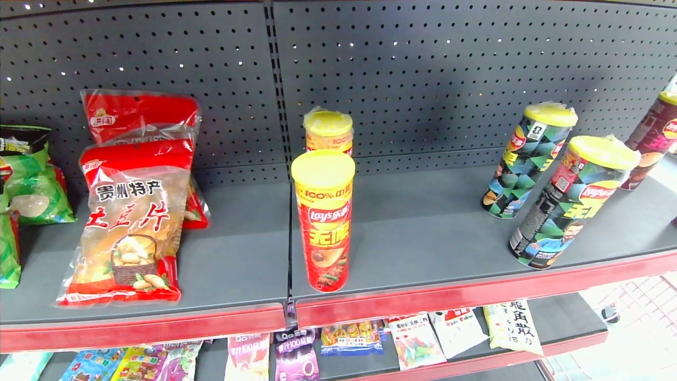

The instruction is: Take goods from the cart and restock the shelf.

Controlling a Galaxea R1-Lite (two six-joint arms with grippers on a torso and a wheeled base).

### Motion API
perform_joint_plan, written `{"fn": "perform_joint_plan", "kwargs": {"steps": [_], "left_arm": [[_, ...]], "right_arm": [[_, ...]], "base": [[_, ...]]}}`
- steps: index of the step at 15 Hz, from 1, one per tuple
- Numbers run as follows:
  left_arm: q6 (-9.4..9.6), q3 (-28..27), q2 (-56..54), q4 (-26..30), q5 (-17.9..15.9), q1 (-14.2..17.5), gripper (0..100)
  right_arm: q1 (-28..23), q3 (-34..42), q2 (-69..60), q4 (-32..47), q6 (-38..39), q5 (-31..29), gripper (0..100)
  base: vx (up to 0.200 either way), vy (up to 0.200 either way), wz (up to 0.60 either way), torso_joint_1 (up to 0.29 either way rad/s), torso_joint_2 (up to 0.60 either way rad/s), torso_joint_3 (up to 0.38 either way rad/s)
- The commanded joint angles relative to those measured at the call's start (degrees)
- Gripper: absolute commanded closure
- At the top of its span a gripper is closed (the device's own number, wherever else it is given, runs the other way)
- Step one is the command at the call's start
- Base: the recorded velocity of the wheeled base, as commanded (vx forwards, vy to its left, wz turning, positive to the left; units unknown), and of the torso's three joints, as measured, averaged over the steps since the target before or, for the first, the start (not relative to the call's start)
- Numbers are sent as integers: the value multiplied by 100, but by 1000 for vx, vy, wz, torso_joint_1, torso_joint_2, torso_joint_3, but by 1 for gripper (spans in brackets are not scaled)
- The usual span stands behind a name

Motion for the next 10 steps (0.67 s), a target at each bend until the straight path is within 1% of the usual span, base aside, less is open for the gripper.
{"fn": "perform_joint_plan", "kwargs": {"steps": [1,2,3,4,6,7,10], "left_arm": [[178,430,-612,-785,-259,-185,0],[248,561,-612,-1031,-374,-185,0],[459,641,-612,-1154,-461,-185,0],[495,720,-594,-1137,-338,-176,0],[354,728,-603,-1137,-127,-176,0],[371,728,-603,-1145,-127,-176,0],[380,728,-603,-1145,-127,-185,0]], "right_arm": [[93,305,-434,-555,-19,-74,0],[93,524,-434,-1047,-28,-74,0],[93,762,-434,-1627,69,31,0],[93,753,-434,-1601,148,286,0],[93,770,-434,-1487,131,778,0],[101,753,-434,-1188,148,778,0],[101,770,-434,-1258,350,708,0]], "base": [[0,0,0,0,0,0],[0,0,0,0,0,0],[0,0,0,0,0,0],[0,0,0,0,0,0],[0,0,0,0,0,0],[0,0,0,0,0,0],[0,0,0,0,0,0]]}}
